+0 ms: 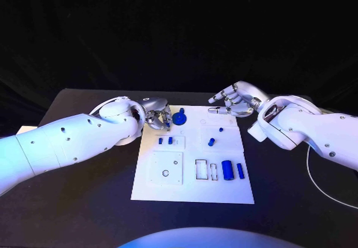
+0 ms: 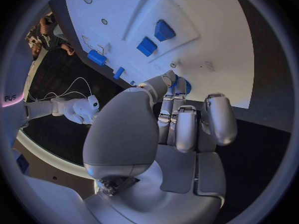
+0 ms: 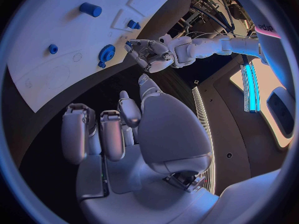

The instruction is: Assemble the parts on the task board

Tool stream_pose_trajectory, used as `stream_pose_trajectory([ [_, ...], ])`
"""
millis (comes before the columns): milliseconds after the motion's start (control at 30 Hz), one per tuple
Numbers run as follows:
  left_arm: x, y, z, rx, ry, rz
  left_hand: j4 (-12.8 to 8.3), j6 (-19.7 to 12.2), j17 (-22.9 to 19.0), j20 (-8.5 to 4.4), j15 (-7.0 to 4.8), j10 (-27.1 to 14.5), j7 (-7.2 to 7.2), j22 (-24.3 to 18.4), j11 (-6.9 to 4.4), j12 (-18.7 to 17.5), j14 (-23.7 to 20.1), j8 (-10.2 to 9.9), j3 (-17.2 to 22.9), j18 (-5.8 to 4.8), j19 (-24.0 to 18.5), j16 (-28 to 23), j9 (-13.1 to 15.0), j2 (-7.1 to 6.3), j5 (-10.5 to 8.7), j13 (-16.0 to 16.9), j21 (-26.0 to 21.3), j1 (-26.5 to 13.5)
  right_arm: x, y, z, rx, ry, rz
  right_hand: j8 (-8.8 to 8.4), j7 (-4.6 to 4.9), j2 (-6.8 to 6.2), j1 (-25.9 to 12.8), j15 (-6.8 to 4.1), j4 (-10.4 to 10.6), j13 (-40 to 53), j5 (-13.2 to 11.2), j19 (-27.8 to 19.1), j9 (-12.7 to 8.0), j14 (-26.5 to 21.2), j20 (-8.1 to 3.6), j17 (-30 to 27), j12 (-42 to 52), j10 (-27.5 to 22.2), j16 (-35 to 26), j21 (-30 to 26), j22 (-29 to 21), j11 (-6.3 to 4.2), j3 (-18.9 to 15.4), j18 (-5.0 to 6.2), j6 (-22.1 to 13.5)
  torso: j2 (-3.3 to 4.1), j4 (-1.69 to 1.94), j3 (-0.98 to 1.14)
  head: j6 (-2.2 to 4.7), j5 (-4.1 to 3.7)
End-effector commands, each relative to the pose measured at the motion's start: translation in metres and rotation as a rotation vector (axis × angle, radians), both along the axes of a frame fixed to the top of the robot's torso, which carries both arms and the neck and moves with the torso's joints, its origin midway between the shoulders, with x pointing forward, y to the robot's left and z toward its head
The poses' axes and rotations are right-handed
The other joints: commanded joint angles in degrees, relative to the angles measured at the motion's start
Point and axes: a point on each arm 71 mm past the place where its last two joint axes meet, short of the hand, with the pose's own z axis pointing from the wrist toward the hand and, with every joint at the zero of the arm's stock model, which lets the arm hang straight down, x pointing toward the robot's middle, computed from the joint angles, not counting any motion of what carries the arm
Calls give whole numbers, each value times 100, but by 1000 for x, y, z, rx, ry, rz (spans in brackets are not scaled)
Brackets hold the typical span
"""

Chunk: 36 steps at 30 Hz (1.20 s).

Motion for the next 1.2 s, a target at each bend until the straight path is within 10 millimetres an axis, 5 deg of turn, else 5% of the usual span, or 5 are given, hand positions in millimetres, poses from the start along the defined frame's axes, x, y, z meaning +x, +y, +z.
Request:
stream_pose_trajectory([
  [33,0,-2,-3,16,30,-7,-10,46,6,-42,-24,156,13,5,-131,-18,246,-36,15,-102,99,18,6,38,18,9,20,-10,-1,2,0,0,-4,13,-10,-5,54,-1,-31,-16,0,19,-52,5,415,-4,700,-21,-39,-20,-26,-4,-14,-29,74,22,3,-1,-1,3,2],
  [1200,-2,-6,-9,66,65,-24,-45,72,10,-44,-27,185,6,25,-138,-28,246,-42,34,-105,97,24,7,28,15,29,38,-41,-1,2,0,0,-2,18,-4,-7,65,5,-33,-19,-5,23,-52,7,415,-5,697,-24,-41,-25,-30,-7,-17,-37,74,35,0,-3,0,-27,30],
])
